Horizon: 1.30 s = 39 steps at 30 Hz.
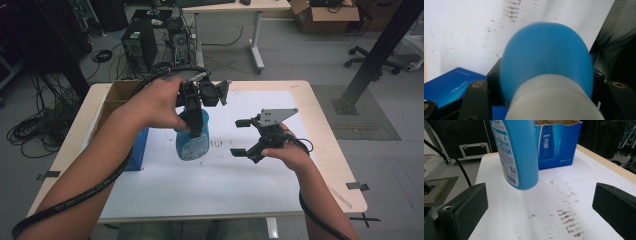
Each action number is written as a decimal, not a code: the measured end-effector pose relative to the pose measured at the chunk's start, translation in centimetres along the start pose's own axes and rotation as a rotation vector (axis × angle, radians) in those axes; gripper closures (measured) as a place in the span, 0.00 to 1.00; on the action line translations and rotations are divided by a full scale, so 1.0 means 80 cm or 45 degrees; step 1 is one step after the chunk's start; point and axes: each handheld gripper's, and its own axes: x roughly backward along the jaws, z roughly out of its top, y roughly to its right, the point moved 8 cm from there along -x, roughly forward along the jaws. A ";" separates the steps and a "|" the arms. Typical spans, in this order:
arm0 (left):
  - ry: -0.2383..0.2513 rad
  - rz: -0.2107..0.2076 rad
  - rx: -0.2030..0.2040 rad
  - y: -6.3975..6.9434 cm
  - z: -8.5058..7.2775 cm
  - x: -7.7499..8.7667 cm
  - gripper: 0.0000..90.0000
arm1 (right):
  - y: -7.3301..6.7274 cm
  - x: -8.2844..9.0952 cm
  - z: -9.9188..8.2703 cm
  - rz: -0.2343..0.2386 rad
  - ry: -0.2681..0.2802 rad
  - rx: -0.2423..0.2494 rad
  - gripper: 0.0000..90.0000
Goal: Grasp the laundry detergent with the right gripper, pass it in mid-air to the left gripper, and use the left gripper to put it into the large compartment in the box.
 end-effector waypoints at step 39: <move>0.086 -0.007 0.615 -0.068 -0.074 0.064 0.42 | 0.052 0.084 0.033 -0.103 -0.469 0.090 0.01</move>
